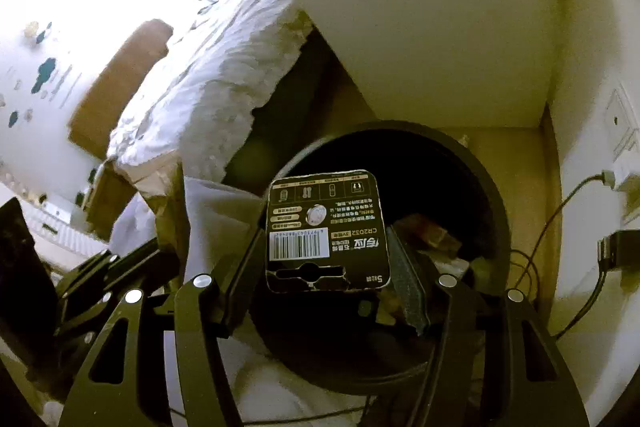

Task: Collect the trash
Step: 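Carry the foil wrapper and battery card over the black bin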

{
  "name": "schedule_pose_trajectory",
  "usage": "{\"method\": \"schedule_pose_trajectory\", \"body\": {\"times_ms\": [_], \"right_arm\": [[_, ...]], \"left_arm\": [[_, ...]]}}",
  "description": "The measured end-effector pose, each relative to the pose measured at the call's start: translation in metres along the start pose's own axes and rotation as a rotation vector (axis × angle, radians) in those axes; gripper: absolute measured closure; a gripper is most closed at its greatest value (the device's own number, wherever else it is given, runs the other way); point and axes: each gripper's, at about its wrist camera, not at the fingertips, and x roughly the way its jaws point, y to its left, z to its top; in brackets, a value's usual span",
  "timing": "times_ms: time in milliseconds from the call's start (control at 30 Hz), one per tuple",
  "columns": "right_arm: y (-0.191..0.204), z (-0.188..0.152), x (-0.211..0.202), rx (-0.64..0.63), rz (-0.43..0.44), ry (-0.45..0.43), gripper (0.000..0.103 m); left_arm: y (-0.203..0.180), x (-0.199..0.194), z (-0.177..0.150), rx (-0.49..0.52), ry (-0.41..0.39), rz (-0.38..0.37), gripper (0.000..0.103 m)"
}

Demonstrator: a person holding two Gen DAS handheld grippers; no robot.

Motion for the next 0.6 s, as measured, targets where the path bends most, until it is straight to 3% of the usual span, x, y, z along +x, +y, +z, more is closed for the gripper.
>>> {"method": "schedule_pose_trajectory", "body": {"times_ms": [600], "right_arm": [[-0.033,-0.007,0.011,0.071,-0.044,0.011,0.042]], "left_arm": [[-0.008,0.048,0.005,0.013,0.081,0.000,0.086]]}}
